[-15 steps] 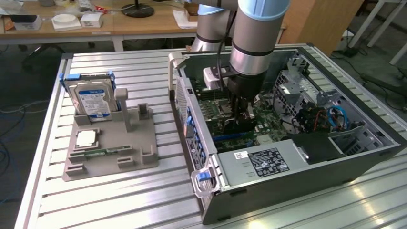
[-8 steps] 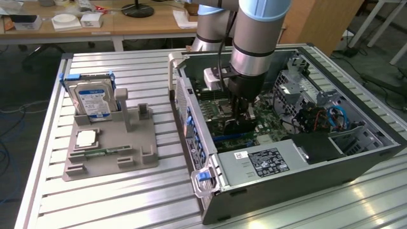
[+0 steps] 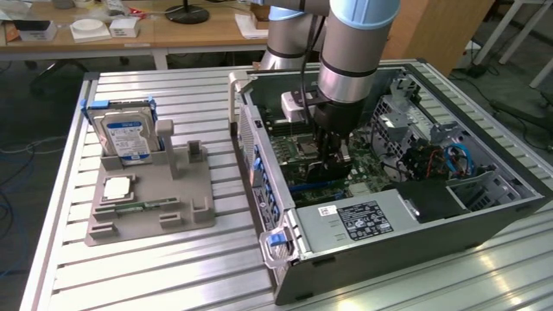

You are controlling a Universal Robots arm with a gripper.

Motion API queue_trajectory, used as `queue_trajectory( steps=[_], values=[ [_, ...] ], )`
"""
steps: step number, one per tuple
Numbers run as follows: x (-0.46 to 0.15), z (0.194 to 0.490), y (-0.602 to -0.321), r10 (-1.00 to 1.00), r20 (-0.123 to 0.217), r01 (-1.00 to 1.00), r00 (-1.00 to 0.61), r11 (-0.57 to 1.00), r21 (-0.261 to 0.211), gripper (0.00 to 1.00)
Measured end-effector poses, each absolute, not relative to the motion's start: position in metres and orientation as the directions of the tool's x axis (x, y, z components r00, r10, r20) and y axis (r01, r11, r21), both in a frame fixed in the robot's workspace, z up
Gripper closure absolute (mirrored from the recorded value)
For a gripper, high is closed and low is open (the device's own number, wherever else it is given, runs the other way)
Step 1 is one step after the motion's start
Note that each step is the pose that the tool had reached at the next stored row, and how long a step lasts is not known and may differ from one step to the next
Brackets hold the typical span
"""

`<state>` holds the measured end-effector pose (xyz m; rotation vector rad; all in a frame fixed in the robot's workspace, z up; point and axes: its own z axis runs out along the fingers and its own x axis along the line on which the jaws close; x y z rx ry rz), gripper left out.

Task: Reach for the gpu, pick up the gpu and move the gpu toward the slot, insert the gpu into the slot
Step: 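Insert the gpu into the slot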

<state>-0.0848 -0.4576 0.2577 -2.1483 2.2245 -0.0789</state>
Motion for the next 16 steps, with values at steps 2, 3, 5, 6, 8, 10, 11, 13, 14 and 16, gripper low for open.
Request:
queue_trajectory(
  steps=[2, 3, 5, 6, 8, 10, 11, 13, 14, 16],
  values=[
    [-0.0851, 0.2577, -0.4583, -0.999, 0.001, -0.997, -0.035, 0.035, -0.070, 0.74],
    [-0.0851, 0.2577, -0.4592, -0.999, 0.001, -0.997, -0.035, 0.034, -0.070, 0.74],
    [-0.0853, 0.2577, -0.4608, -0.999, 0.001, -0.997, -0.035, 0.035, -0.070, 0.74],
    [-0.0855, 0.2577, -0.4609, -0.999, 0.001, -0.997, -0.035, 0.035, -0.070, 0.74],
    [-0.0869, 0.2576, -0.4609, -0.999, 0.001, -0.997, -0.035, 0.035, -0.070, 0.74],
    [-0.0894, 0.2575, -0.4610, -0.999, 0.001, -0.997, -0.035, 0.035, -0.070, 0.74],
    [-0.0907, 0.2574, -0.4610, -0.999, 0.001, -0.997, -0.035, 0.035, -0.070, 0.74],
    [-0.0915, 0.2573, -0.4609, -0.999, 0.001, -0.997, -0.035, 0.035, -0.070, 0.74],
    [-0.0915, 0.2573, -0.4609, -0.999, 0.001, -0.997, -0.035, 0.035, -0.070, 0.74],
    [-0.0916, 0.2570, -0.4605, -0.999, 0.001, -0.997, -0.035, 0.035, -0.070, 0.74]
  ],
)
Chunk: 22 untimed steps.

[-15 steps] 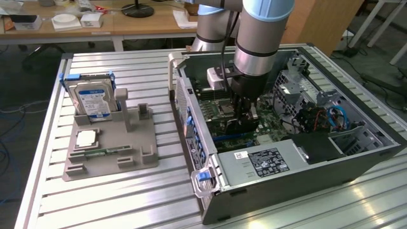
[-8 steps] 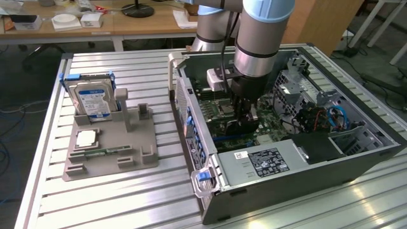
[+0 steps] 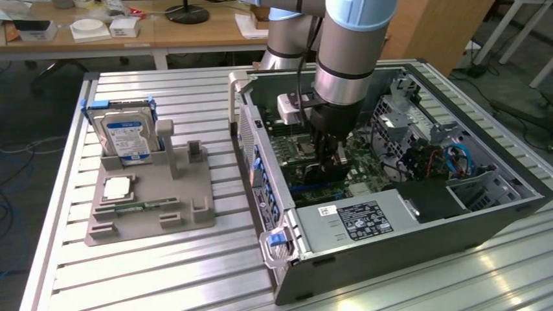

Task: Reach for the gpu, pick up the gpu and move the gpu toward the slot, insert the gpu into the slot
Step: 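Insert the gpu into the slot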

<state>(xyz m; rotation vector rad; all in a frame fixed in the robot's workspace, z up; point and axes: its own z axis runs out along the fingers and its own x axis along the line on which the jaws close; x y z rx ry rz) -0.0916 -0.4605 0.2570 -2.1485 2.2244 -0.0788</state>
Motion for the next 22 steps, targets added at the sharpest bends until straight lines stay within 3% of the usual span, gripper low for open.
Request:
queue_trajectory(
  steps=[22],
  values=[
    [-0.0942, 0.2555, -0.4582, -0.999, 0.001, -0.996, -0.035, 0.034, -0.079, 0.74]
  ],
)
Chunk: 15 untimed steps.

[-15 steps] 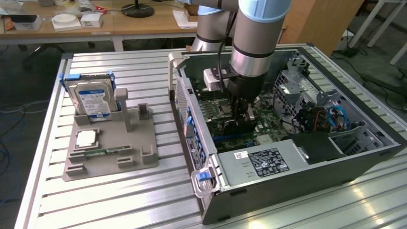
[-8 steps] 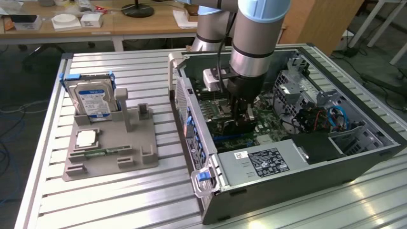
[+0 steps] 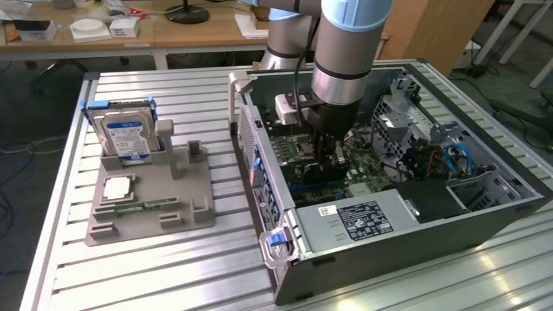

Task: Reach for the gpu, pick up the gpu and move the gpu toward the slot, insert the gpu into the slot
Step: 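Insert the gpu into the slot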

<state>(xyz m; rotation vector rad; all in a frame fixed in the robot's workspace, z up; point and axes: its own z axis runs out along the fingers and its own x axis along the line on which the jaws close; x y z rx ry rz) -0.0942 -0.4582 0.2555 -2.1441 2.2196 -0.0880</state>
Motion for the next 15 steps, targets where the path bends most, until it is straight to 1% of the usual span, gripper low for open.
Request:
queue_trajectory(
  steps=[15],
  values=[
    [-0.0943, 0.2506, -0.4582, -0.999, 0.001, -0.996, -0.035, 0.035, -0.079, 0.74]
  ],
)
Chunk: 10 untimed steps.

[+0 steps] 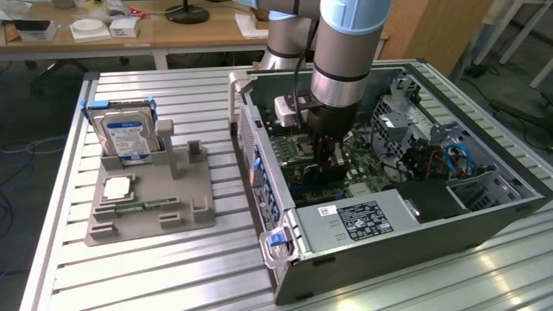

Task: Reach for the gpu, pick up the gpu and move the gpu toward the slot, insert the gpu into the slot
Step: 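Insert the gpu into the slot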

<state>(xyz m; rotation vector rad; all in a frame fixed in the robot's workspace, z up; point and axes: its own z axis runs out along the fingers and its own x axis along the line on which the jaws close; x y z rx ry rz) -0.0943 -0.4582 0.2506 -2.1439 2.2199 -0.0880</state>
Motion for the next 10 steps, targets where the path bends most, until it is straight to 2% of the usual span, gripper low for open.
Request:
queue_trajectory(
  steps=[10],
  values=[
    [-0.0942, 0.2505, -0.4571, -0.999, 0.000, -0.996, -0.035, 0.035, -0.079, 0.74]
  ],
)
